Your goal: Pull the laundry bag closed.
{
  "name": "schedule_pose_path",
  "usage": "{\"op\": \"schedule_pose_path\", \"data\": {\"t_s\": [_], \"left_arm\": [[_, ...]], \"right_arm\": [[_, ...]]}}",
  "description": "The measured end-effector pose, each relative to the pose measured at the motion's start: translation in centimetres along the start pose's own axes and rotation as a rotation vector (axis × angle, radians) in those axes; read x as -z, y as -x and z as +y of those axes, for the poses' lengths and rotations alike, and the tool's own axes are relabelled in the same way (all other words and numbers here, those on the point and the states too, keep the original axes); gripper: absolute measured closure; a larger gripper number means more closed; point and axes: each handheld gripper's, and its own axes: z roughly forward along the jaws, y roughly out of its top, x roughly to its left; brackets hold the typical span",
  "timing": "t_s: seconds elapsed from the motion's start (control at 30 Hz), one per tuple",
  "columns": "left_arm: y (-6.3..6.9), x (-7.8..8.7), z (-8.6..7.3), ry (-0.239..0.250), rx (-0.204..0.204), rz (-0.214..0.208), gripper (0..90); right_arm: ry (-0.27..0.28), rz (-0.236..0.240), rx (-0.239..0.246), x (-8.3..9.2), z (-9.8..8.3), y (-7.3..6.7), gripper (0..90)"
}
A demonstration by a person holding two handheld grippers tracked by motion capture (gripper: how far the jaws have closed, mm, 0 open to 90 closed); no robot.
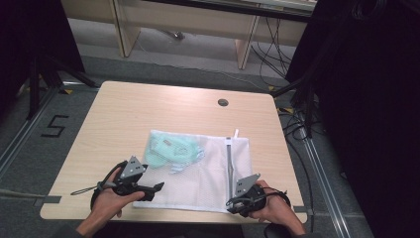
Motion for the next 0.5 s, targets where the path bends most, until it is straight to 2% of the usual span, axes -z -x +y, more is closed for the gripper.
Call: {"op": "schedule_pose_path", "data": {"t_s": [0.03,0.17,0.2,0.27,0.33,0.37,0.5], "left_arm": [[0.13,-0.11,-0.02,0.011,0.014,-0.002,16.5],[0.15,-0.04,-0.02,0.0,-0.009,0.005,16.6],[0.24,-0.13,-0.02,0.014,0.004,0.003,16.6],[0.16,-0.17,-0.04,0.015,0.0,-0.001,16.6],[0.14,-0.1,-0.03,-0.009,-0.007,-0.007,16.6],[0.13,-0.14,-0.07,-0.004,-0.019,-0.009,16.6],[0.34,-0.24,-0.11,0.0,-0.013,-0.016,16.7]], "right_arm": [[0.001,0.002,0.003,0.04,0.01,0.0,70.2],[0.001,0.012,0.022,0.11,0.04,-0.05,76.6],[0.0,0.011,0.022,0.11,0.04,-0.07,78.5],[0.008,0.019,0.028,0.21,0.06,-0.04,82.3],[0.01,0.029,0.031,0.23,0.02,-0.04,84.0],[0.01,0.028,0.034,0.2,-0.01,-0.03,84.5],[0.004,0.027,0.029,0.35,-0.03,-0.09,86.2]]}}
